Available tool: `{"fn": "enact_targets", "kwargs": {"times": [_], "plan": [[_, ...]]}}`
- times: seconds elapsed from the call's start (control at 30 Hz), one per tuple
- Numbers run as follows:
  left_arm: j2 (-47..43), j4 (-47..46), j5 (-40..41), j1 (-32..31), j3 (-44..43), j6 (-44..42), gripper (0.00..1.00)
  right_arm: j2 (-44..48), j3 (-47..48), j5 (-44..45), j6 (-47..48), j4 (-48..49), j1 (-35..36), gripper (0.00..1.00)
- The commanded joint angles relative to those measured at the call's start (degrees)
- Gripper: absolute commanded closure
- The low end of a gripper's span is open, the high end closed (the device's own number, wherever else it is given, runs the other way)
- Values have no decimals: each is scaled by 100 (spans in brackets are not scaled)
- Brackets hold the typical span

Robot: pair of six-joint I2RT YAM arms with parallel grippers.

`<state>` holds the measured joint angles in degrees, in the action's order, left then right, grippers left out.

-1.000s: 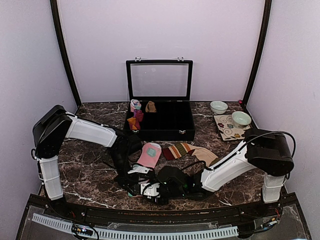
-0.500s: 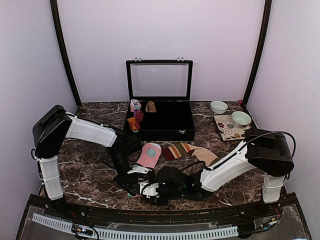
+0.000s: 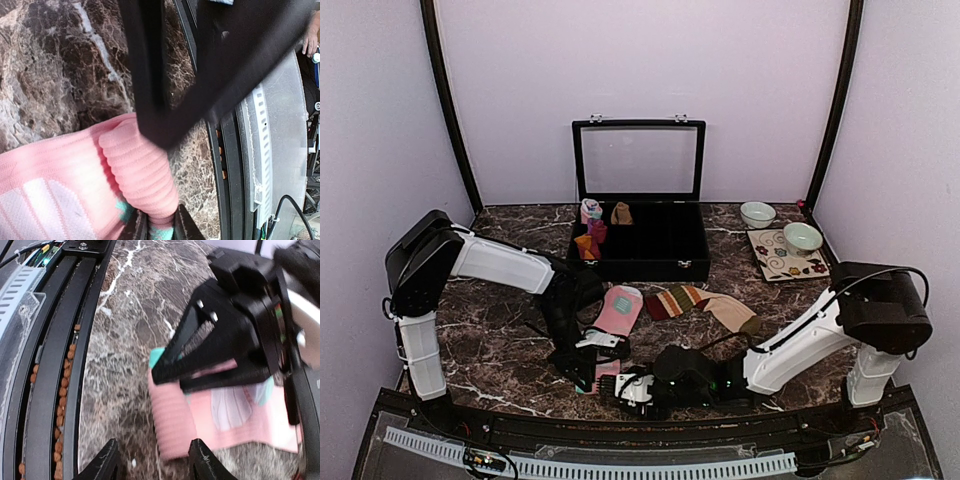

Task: Roll the socks
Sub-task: Roll the sock at the center of the board.

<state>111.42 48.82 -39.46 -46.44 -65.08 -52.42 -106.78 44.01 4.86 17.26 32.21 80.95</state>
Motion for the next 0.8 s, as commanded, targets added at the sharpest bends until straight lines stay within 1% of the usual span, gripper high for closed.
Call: {"fn": "enact_targets", "kwargs": {"times": [0.0, 0.1, 0.23, 0.47, 0.67, 0.77], "plan": [[275, -195, 1132, -19, 281, -48, 80, 279, -385, 391, -466, 539, 114, 53], [347, -93, 1110, -15, 197, -92, 80, 319, -301, 458, -442, 525, 201, 54], [486, 47, 1026, 33, 42, -131, 80, 210, -22, 531, -158, 451, 294, 54], [618, 268, 1044, 60, -75, -198, 80, -88, 574, 350, 137, 244, 299, 55], [627, 255, 1016, 90, -53, -173, 80, -394, 723, 159, 325, 182, 292, 58], [627, 259, 1020, 99, -49, -170, 80, -474, 624, 140, 328, 245, 290, 59]]}}
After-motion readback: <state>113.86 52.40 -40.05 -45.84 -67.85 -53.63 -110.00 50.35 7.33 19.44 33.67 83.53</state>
